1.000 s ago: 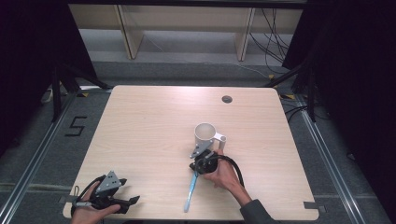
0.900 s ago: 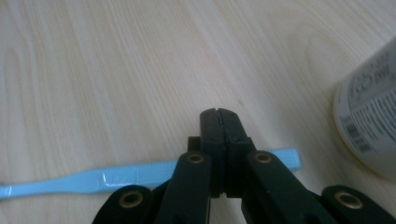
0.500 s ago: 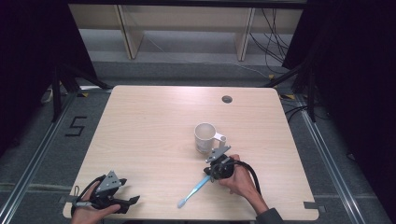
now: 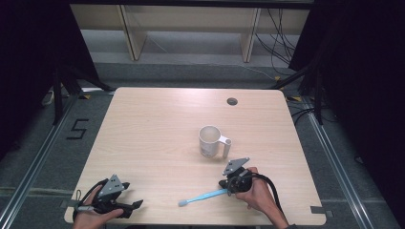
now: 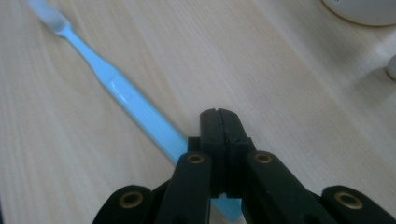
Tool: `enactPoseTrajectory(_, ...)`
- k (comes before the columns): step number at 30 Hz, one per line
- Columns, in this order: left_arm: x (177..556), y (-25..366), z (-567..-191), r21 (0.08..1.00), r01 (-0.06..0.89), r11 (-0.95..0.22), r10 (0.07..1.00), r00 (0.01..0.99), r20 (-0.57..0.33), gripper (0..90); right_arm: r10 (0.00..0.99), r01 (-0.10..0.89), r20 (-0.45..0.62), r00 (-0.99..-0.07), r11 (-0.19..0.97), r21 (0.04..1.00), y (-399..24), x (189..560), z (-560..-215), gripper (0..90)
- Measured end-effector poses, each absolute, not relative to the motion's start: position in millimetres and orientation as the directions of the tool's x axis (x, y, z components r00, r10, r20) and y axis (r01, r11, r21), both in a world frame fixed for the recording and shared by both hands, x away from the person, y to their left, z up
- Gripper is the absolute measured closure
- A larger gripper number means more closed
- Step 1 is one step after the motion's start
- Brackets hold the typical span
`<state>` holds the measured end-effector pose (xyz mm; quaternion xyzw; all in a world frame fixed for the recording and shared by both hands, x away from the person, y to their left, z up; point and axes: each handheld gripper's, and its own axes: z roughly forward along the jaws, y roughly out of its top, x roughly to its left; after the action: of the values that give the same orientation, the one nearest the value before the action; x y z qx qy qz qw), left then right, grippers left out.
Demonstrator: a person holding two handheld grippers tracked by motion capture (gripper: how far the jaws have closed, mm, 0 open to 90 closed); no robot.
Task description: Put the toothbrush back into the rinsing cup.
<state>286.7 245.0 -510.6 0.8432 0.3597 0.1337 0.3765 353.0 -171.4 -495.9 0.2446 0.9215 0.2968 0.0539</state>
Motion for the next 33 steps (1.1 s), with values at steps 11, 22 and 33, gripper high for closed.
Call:
enactPoseTrajectory(11, 286.6, 244.7, -510.4, 0.732, 0.505, -0.456, 0.705, 0.707, -0.049, 18.3, 0.503, 0.445, 0.059, -0.862, 0.697, 0.562, -185.5, 332.6, -495.3, 90.0)
enactPoseTrajectory(22, 286.1, 244.3, -510.1, 0.738, 0.505, -0.448, 0.708, 0.704, -0.053, 18.4, 0.480, 0.421, 0.057, -0.876, 0.699, 0.578, -190.5, 315.0, -494.2, 90.0)
enactPoseTrajectory(33, 286.3, 244.3, -510.1, 0.739, 0.505, -0.447, 0.707, 0.705, -0.054, 18.3, 0.476, 0.428, 0.077, -0.876, 0.696, 0.577, -193.1, 302.2, -491.8, 90.0)
